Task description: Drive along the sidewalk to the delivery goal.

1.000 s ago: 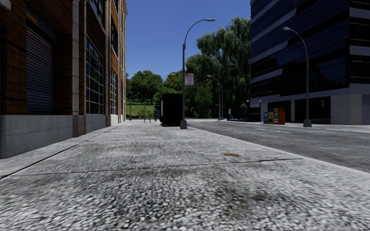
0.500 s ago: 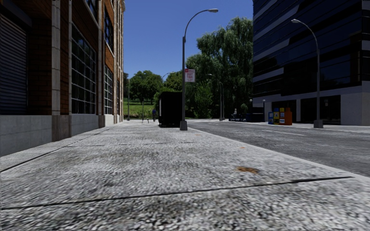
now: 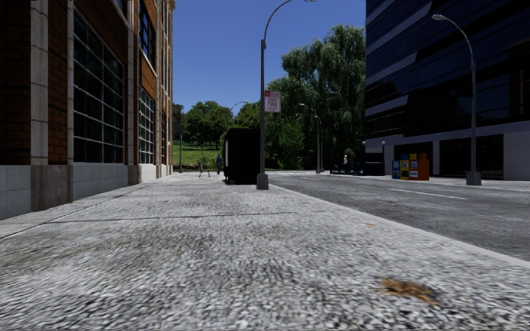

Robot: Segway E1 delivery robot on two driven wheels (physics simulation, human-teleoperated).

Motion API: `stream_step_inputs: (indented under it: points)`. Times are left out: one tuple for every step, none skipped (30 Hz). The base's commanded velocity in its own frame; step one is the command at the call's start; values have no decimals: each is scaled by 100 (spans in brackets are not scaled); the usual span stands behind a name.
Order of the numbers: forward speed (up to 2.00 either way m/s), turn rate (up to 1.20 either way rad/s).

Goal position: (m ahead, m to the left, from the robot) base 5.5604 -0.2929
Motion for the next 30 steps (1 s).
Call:
stream_step_inputs:
  points:
    - [200, 0]
    - [200, 0]
    - [200, 0]
    - [200, 0]
    - [200, 0]
    - [200, 0]
    - [200, 0]
    - [200, 0]
    - [200, 0]
    - [200, 0]
    - [200, 0]
    - [200, 0]
    - [200, 0]
    - [200, 0]
    - [200, 0]
    - [200, 0]
    - [200, 0]
    - [200, 0]
    - [200, 0]
    - [200, 0]
    - [200, 0]
    - [200, 0]
    - [200, 0]
    - [200, 0]
    - [200, 0]
    - [200, 0]
    - [200, 0]
    - [200, 0]
    - [200, 0]
    - [200, 0]
